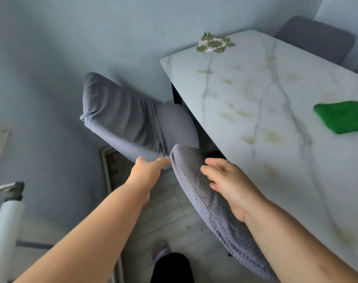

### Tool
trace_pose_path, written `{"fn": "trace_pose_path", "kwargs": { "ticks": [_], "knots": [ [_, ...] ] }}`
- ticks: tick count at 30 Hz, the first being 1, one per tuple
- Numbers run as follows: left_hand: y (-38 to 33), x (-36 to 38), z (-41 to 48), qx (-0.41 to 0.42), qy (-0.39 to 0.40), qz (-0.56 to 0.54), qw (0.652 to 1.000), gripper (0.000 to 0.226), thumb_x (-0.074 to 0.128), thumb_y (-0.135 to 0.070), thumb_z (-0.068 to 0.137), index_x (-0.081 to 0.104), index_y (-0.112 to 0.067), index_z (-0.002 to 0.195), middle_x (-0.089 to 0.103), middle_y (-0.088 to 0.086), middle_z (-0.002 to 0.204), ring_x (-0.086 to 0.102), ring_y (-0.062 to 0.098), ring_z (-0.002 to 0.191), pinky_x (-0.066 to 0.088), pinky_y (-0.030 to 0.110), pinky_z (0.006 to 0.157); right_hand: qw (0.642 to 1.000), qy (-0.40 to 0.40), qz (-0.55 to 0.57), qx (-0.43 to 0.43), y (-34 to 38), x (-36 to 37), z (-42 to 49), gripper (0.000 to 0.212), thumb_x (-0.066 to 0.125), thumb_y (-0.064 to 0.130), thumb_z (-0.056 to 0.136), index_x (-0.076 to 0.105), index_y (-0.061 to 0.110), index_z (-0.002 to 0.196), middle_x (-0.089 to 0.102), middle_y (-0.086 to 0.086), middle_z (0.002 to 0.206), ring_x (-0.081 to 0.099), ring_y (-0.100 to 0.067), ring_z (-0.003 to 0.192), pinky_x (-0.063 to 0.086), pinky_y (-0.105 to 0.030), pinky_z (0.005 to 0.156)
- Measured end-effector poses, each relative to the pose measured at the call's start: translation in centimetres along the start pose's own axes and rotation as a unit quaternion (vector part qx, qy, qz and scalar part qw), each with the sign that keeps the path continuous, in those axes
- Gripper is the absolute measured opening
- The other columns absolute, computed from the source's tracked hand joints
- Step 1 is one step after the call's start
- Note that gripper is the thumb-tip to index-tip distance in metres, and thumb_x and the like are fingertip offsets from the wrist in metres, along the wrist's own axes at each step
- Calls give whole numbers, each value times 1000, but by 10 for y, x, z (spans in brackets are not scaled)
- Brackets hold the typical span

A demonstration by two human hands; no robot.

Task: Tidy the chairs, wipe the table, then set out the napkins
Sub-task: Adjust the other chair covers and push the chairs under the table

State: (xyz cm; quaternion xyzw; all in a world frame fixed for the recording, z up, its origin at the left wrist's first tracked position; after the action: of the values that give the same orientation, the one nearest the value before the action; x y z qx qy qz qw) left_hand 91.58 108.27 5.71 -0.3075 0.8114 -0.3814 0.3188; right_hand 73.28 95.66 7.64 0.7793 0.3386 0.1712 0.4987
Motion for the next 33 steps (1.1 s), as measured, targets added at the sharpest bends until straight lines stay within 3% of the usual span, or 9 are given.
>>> {"fn": "trace_pose_path", "kwargs": {
  "ticks": [3, 5, 9, 15, 19, 23, 26, 29, 33],
  "knots": [
    [-17, -37, 46, 10, -13, -12, 1000, 81, 67, -46, 79, 30, -12, 142, 43, -3, 126, 38, 14, 108, 29, 34, 86, 1000, 1, 2, 24, 17, 43, 41, 46, 63, 26, 85, 56, 3, 125, 58, -21, 125, 56, -37, 115, 42, -51, 104],
    [-30, -60, 73, 10, -24, -9, 1000, 85, 66, -42, 83, 21, -10, 147, 39, 5, 141, 38, 17, 114, 27, 32, 86, 998, 1, 36, 48, 26, 71, 68, 44, 61, 18, 87, 50, -12, 116, 46, -35, 125, 47, -47, 117, 42, -56, 102],
    [-63, -108, 131, 33, -38, 15, 999, 92, 66, -41, 83, 13, -10, 151, 30, 5, 152, 34, 25, 135, 30, 32, 93, 982, 47, 130, 127, 35, 139, 122, 14, 62, 19, 90, 64, 9, 100, 51, -30, 127, 56, -36, 117, 48, -43, 100],
    [-116, -180, 213, 71, -118, 107, 985, 79, 67, -40, 80, 28, -11, 143, 37, 7, 143, 41, 31, 127, 41, 48, 102, 935, 70, 237, 253, 30, 221, 193, 52, 71, 22, 85, 48, 0, 126, 55, -26, 117, 59, -35, 106, 56, -43, 78],
    [-137, -201, 259, 56, -144, 155, 976, 82, 66, -40, 78, 27, -10, 144, 35, 10, 142, 40, 34, 127, 43, 51, 99, 916, 66, 258, 301, 22, 252, 235, 66, 77, 22, 80, 43, 4, 134, 51, -20, 107, 58, -36, 100, 56, -52, 85],
    [-146, -225, 314, 36, -126, 156, 979, 81, 66, -38, 76, 28, -19, 144, 46, 6, 138, 52, 31, 117, 48, 49, 93, 884, 70, 289, 360, 17, 289, 281, 38, 73, 24, 85, 48, 9, 109, 52, -21, 92, 61, -40, 86, 57, -55, 77],
    [-142, -241, 349, 5, -116, 136, 984, 70, 68, -34, 78, 35, -14, 137, 56, 4, 121, 61, 23, 91, 54, 38, 74, 862, 85, 302, 398, 7, 317, 303, 28, 67, 27, 89, 53, 6, 99, 61, -24, 107, 63, -42, 98, 53, -60, 83],
    [-125, -252, 383, -51, -95, 91, 990, 66, 72, -32, 74, 43, -8, 128, 62, 8, 115, 65, 28, 93, 56, 42, 79, 847, 76, 296, 435, -4, 340, 315, 41, 65, 31, 90, 51, 8, 120, 53, -21, 132, 54, -43, 117, 43, -63, 97],
    [-106, -256, 425, -92, -59, 38, 993, 39, 72, -21, 77, 61, -6, 111, 71, 11, 102, 71, 26, 82, 59, 35, 67, 827, 18, 290, 482, -24, 363, 323, 55, 66, 28, 89, 43, 12, 136, 43, -11, 145, 47, -40, 126, 43, -64, 92]
  ]
}}
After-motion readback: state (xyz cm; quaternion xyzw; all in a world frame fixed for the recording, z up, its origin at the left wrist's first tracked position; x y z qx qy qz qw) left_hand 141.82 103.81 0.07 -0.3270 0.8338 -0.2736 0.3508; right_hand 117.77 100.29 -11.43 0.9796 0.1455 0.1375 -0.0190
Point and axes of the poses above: each hand's wrist, its own z-axis towards the middle knuckle, its own x-axis out of the palm, y = z × x, the point moved 10 cm from there along z, towards the middle knuckle
